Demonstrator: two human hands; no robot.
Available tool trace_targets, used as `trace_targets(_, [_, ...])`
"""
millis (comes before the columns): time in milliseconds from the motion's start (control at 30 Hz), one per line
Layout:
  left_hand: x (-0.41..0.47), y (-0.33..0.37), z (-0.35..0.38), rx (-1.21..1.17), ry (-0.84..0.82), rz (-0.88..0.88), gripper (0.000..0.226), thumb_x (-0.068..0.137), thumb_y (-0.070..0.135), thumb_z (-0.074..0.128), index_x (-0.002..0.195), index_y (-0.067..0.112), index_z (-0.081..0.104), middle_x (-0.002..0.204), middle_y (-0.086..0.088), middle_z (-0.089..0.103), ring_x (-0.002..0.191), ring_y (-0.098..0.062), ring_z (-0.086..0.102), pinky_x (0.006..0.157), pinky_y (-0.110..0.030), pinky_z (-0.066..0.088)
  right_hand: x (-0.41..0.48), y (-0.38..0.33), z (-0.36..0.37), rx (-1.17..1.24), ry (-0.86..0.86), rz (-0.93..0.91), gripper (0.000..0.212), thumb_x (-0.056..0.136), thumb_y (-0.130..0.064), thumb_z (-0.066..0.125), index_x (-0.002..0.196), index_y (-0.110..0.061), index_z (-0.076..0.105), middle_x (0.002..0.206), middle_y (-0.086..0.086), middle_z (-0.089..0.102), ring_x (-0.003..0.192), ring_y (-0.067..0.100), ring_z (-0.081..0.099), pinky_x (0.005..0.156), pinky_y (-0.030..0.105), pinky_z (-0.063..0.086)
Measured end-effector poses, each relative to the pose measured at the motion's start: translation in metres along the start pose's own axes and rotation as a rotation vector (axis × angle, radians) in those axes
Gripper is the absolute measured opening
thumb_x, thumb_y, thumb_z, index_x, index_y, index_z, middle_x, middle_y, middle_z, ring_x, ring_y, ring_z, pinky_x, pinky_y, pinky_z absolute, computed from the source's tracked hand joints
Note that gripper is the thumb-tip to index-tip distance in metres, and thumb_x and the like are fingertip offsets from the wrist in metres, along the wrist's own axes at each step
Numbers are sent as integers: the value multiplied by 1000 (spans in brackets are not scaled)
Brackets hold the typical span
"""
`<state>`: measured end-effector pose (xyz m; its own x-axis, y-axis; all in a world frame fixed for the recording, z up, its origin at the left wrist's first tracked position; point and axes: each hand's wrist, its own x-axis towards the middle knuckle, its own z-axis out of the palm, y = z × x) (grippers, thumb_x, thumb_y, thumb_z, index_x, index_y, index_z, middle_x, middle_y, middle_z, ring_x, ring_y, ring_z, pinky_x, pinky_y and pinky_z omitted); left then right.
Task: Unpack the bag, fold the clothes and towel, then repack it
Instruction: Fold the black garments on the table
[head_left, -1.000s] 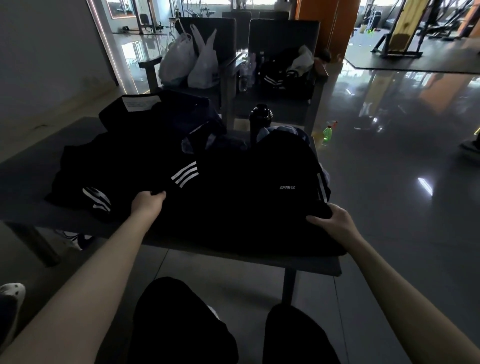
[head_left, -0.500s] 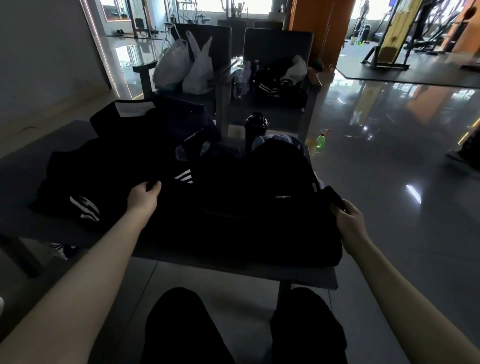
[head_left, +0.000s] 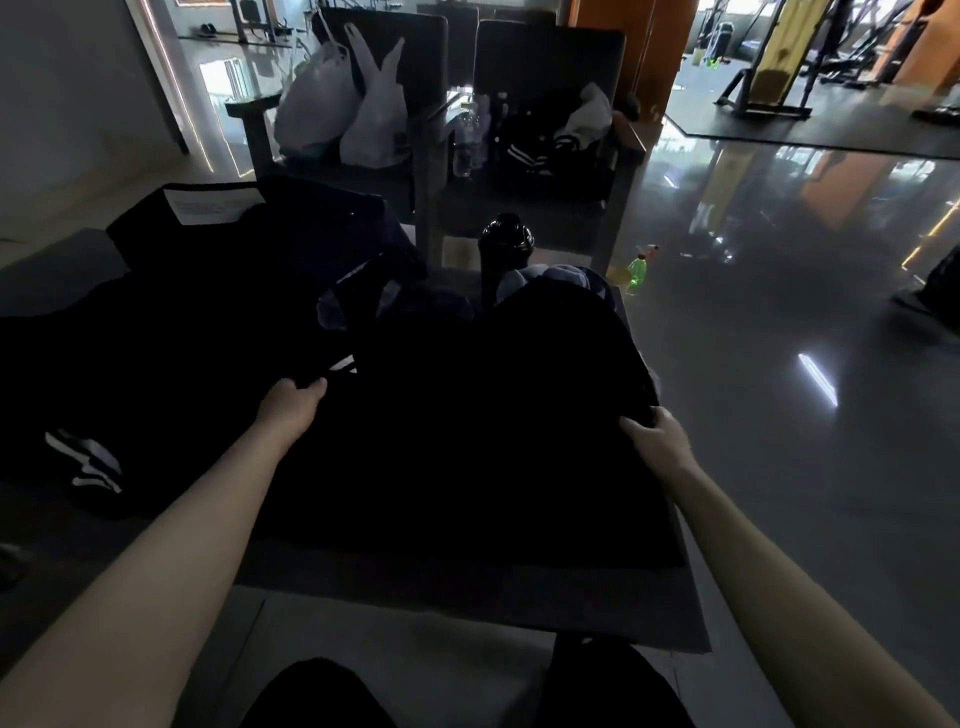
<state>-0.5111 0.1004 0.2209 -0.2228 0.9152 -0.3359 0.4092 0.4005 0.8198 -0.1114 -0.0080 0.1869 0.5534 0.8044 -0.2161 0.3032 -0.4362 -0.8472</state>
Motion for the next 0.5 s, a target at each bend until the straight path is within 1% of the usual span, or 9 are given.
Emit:
trace_targets(67, [-7,-15,3,56,-52,71,52,95,29,55,140,7,41,135,-15,52,121,-34,51,102,-37,40,-16,7,2,-53,22,-13,47,89,-23,61,131,-5,47,116,14,60,101,28,58,78,30,42])
trace_targets(100, [-10,-24,3,62,-57,99,49,94,25,57,139,9,44,133,-14,54,120,-33,52,102,-36,40,-24,12,1,-61,23,-17,51,89,-23,61,133,-5,45,117,14,59,99,27,58,76,29,41])
trace_targets(167, [-23,-37,2,55,-51,97,52,92,27,60,138,9,44,130,-15,56,115,-32,55,98,-36,43,-40,19,-1,-64,22,-19,52,88,-23,63,133,-5,45,116,14,60,90,22,55,71,28,40])
trace_targets(267, [-47,-52,-1,96,-68,89,54,90,30,63,137,8,45,126,-12,58,106,-28,58,86,-32,47,-63,27,-4,-97,27,-30,51,85,-23,68,128,-4,48,111,12,60,88,19,54,68,27,42])
trace_targets(300, [-53,-56,-3,118,-73,96,56,90,29,64,138,8,44,128,-13,57,107,-28,58,85,-31,46,-69,28,-5,-114,23,-30,50,83,-24,69,126,-4,50,111,12,61,87,19,55,66,27,43])
trace_targets(367, [-67,-58,-7,177,-85,93,64,88,25,67,142,4,38,136,-16,51,118,-30,53,87,-29,41,-83,32,-7,-120,-1,-15,45,81,-24,71,119,-6,55,105,9,63,84,18,57,64,26,45])
trace_targets(400, [-72,-60,-10,216,-113,84,68,87,23,68,144,3,35,140,-16,47,123,-30,49,90,-28,39,-89,35,-8,-130,-21,3,42,79,-26,73,114,-10,58,100,6,65,84,18,59,67,29,49])
trace_targets(433, [-76,-62,-13,259,-166,65,70,86,20,69,144,2,33,141,-15,45,126,-30,46,94,-28,37,-94,40,-8,-163,-38,19,39,76,-29,75,109,-14,60,97,4,66,85,19,62,73,33,52])
trace_targets(500, [-80,-69,-20,324,-268,25,72,85,17,71,144,1,33,143,-14,44,129,-29,44,100,-28,35,-102,50,-8,-250,-49,39,34,73,-32,75,102,-18,64,94,2,68,90,22,64,84,41,53])
